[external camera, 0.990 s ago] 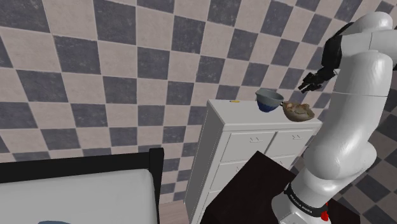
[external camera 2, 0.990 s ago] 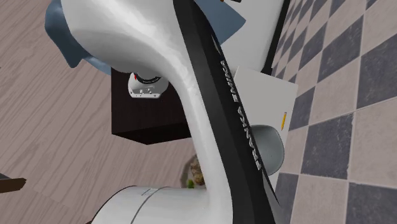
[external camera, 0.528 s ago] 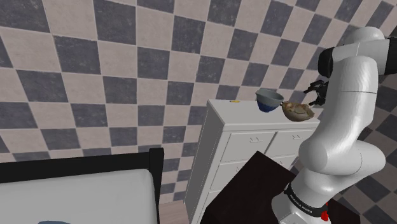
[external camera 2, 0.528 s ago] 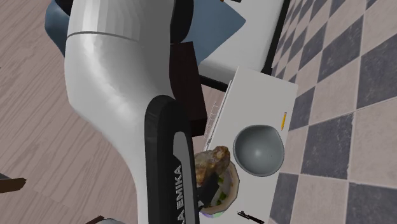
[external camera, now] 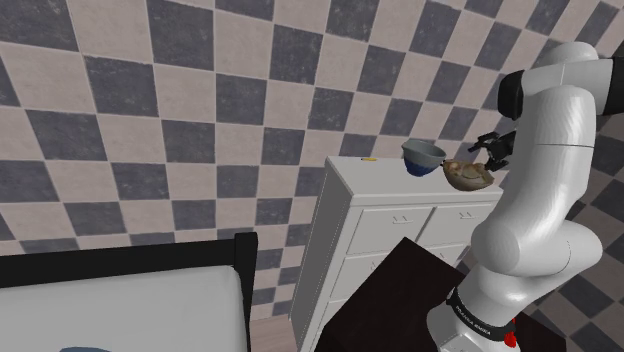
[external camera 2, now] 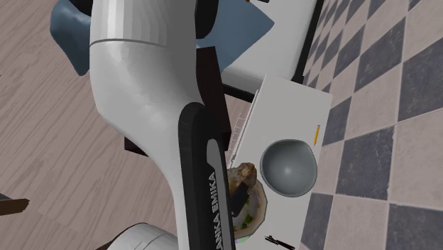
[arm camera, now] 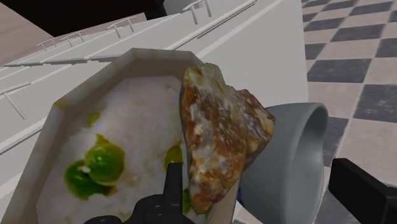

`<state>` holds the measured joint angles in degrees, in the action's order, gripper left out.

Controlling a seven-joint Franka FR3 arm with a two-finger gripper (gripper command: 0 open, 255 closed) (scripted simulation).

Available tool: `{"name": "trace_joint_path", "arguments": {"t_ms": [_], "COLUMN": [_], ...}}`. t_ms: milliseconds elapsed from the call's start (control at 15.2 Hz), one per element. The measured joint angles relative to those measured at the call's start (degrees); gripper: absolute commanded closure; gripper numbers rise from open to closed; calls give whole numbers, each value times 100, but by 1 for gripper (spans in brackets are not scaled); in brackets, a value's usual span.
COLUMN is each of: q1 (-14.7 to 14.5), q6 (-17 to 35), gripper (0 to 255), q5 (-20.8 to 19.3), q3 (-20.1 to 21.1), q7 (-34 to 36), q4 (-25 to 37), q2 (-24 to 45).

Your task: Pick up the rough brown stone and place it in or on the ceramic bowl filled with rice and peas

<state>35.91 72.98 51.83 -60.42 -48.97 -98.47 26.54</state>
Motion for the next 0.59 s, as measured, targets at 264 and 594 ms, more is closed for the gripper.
{"name": "trace_joint_path", "arguments": {"t_ms": [264,594], "q1": [-12,-12], "q6": [17,17], "gripper": [0,255], "q5": [6,6], "q3": [2,2], "q7": [2,2], "q4": [-13,-14], "q2": [0,0]}}
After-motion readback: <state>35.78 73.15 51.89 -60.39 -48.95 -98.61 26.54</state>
